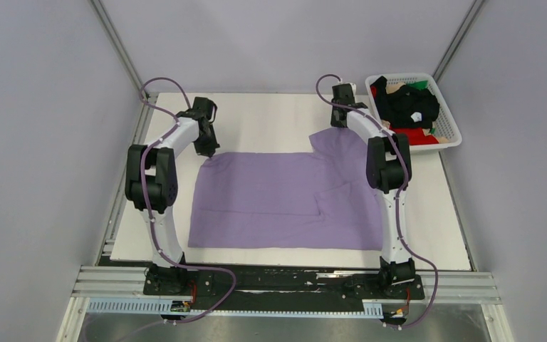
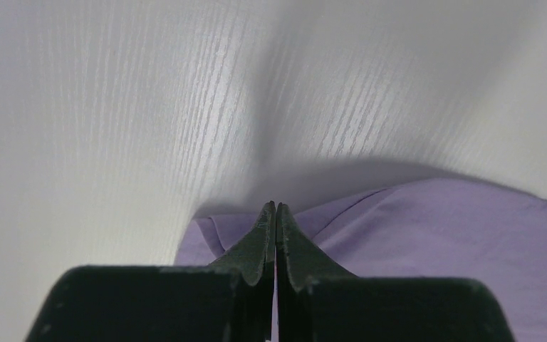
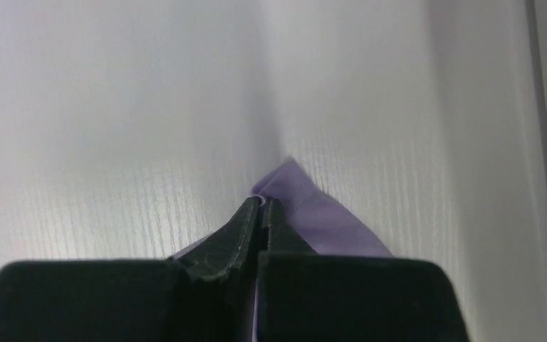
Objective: Fold and stack the t-shirts
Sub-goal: Grab the side of the flattened tshirt furthest away from the robot with both arms, then fold the other side of the tshirt into a rectangle
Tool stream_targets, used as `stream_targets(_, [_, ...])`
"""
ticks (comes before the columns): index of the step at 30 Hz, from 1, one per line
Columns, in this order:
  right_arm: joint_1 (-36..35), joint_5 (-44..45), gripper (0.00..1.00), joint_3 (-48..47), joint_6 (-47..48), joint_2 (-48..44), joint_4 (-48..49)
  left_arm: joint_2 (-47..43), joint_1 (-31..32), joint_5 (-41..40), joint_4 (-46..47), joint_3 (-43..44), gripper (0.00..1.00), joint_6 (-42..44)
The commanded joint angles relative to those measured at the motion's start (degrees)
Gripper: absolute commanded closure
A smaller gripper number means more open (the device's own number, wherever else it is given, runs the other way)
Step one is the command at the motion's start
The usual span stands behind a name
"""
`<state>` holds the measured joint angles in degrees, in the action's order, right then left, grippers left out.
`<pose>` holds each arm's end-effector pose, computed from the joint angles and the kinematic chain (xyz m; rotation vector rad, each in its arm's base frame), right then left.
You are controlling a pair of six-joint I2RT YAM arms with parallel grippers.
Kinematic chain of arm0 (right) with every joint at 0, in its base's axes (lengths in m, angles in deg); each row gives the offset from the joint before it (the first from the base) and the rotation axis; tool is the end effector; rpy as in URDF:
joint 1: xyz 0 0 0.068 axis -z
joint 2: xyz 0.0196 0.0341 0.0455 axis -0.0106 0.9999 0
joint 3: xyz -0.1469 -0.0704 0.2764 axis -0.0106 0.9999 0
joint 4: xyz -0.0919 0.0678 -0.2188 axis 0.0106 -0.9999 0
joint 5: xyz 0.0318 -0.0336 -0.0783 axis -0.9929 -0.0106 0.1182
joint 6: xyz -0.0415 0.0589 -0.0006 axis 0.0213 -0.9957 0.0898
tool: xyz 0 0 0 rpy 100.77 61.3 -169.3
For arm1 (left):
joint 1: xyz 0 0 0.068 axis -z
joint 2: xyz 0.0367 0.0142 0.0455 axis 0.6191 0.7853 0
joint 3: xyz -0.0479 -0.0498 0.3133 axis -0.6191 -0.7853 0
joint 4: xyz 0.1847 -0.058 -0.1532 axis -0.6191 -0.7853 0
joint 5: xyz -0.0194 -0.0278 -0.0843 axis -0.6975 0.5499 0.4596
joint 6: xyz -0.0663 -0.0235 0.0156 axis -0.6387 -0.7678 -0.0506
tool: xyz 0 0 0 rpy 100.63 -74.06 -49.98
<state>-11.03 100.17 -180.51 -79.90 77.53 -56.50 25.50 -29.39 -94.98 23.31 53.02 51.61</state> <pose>0.5670 0.1005 0.1764 0.1112 2.4093 -0.1450 0.4292 -0.0582 0.2250 -0.4593 2.6696 0.0141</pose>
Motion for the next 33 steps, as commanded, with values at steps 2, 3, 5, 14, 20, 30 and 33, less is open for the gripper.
stream_targets(2, [-0.7,-0.3,1.00,1.1,-1.2,-4.6,-3.7,-5.1,0.1,-0.5,-0.5,0.3,1.00,-0.3])
stream_targets(3, [-0.8,-0.2,1.00,2.0,-1.2,-6.8,-3.5,-5.5,0.1,-0.3,-0.2,-0.4,1.00,-0.4])
stream_targets(5, [-1.1,-0.2,1.00,5.1,-1.2,-10.5,-3.0,-6.8,0.1,0.2,0.4,-1.6,1.00,-0.5])
stream_targets(14, [-3.5,1.3,1.00,29.6,-5.1,-31.1,-0.5,-16.7,0.4,1.1,2.6,-11.4,1.00,-1.1])
stream_targets(20, [-5.5,3.3,1.00,41.3,-7.0,-43.4,-1.9,-24.1,1.2,1.0,2.9,-18.3,1.00,-2.1])
stream_targets(30, [-7.7,6.0,1.00,49.6,-10.9,-60.6,-12.0,-34.7,1.7,0.4,1.6,-27.5,1.00,-4.6])
stream_targets(33, [-8.3,5.8,1.00,51.3,-12.2,-64.7,-16.1,-37.6,1.7,-1.0,0.4,-29.2,1.00,-5.6])
